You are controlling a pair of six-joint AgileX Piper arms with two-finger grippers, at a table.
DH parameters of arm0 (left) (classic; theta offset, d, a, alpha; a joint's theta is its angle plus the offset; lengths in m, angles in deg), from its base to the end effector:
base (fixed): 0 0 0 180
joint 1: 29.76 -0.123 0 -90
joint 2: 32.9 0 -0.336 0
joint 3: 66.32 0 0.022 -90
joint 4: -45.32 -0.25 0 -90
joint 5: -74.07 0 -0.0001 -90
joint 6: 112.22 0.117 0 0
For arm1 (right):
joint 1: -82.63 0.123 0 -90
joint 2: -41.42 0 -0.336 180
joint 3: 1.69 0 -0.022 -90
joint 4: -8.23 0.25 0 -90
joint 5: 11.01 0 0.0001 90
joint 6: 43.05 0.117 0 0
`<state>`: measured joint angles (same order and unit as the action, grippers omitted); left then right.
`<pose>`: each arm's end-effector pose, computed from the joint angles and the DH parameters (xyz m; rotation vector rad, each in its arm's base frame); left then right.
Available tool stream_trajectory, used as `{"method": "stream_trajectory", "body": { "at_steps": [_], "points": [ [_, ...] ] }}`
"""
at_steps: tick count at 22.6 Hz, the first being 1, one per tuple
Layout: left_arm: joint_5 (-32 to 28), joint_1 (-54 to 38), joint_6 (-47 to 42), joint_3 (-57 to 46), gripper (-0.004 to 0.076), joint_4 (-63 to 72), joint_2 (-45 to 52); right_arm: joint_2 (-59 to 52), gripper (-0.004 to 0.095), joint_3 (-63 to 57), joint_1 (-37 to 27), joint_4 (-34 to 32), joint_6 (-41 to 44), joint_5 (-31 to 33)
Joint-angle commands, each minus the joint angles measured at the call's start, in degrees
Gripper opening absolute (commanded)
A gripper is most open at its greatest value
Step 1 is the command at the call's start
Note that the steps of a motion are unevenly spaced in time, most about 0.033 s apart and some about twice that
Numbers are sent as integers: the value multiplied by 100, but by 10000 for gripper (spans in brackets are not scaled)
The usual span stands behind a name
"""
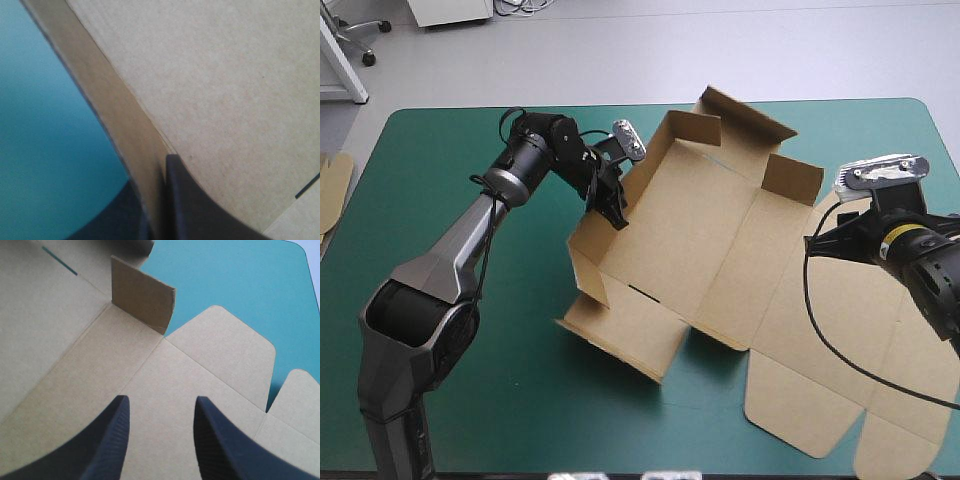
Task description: Fold the box
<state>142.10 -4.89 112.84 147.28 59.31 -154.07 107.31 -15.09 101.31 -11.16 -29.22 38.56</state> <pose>0.4162 -0.2218 0.3397 1.4849 2.2227 -0.2242 0.1936 0.0342 0.4292 -0.1994 2.1881 -0.0918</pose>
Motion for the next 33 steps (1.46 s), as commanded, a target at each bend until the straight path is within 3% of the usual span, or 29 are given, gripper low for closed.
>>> {"method": "stream_trajectory", "body": {
  "at_steps": [1, 5, 10, 13, 19, 23, 28, 31, 33],
  "points": [
    [-410, 9, 711, 705, -13, -528, 362, -94, 386, 188, -48, -136, 3, -473],
    [-1007, 0, 1101, 1324, -13, -1079, 362, -94, 386, 278, -48, -122, 3, -726],
    [-1310, 20, 1748, 1874, -14, -1399, 372, -94, 386, 640, -48, -188, 3, -794],
    [-1405, 170, 1196, 2038, -14, -1431, 414, -94, 386, 681, -48, -226, 3, -686],
    [-1293, 993, -362, 1621, -15, -3513, 461, -94, 385, 681, -350, -313, 56, -652],
    [-1859, 1317, -659, 1072, -15, -4154, 543, -94, 386, 681, -1111, -270, -38, -710],
    [-2659, 1505, -1190, 367, -15, -4835, 746, -41, 386, 681, -1543, 79, -202, -873],
    [-3511, 1669, -2312, -689, -15, -6104, 1110, 76, 386, 681, -1556, 178, -256, -804],
    [-3722, 1813, -3686, -1514, -15, -7213, 1388, 163, 386, 686, -1556, 296, -256, -804]
  ]
}}
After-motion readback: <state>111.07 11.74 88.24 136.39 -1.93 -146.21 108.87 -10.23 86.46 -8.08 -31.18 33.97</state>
